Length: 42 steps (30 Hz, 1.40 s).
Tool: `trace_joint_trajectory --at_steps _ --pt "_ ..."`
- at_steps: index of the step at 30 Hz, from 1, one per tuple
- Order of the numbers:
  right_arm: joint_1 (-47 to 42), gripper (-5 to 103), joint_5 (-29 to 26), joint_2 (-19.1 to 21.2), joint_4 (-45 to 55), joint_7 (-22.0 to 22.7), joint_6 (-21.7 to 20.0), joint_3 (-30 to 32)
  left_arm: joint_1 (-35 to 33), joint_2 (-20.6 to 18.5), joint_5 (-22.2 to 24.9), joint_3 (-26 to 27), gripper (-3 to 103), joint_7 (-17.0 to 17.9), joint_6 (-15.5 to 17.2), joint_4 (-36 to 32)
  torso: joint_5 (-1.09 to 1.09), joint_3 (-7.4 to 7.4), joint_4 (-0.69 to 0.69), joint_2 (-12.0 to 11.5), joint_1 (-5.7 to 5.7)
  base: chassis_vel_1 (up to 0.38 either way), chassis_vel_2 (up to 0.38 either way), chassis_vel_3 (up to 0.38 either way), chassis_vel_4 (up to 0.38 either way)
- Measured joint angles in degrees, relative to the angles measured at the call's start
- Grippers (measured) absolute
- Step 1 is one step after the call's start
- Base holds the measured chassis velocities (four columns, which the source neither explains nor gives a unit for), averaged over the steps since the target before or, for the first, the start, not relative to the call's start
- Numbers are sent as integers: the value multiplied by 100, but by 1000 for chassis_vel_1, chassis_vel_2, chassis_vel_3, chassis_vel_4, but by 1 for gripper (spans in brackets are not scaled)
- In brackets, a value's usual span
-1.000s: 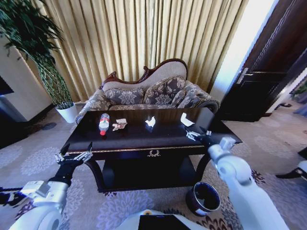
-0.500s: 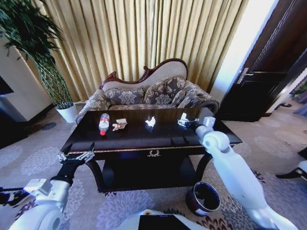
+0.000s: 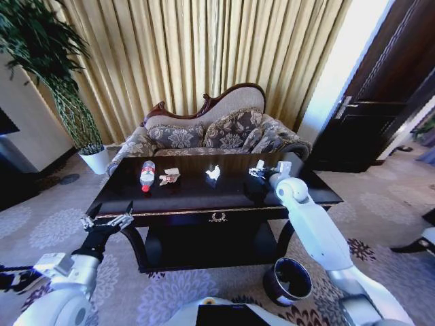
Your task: Move to the front of the table and place the trash on the table into the trash bin.
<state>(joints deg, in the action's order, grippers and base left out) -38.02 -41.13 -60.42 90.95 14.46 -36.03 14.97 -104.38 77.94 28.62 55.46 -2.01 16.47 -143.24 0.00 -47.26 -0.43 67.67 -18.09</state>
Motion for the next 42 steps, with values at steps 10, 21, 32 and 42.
trace_joint_trajectory --at_steps 10,21,32,42 --pt "365 100 254 -119 -686 30 41 -162 2 12 38 10 100 28 11 0 0 0 0 0 0 0 0 0 0" --pt "413 98 435 -124 -935 56 151 -189 16 15 83 -9 100 61 20 0 0 0 0 1 1 0 0 0 0" --pt "324 49 615 -111 -1024 85 254 -173 43 -10 123 -15 100 66 26 0 0 0 0 1 1 0 0 0 0" --pt "282 17 616 -133 -982 93 258 -172 53 -16 150 3 100 71 22 0 0 0 0 1 1 0 0 0 0"
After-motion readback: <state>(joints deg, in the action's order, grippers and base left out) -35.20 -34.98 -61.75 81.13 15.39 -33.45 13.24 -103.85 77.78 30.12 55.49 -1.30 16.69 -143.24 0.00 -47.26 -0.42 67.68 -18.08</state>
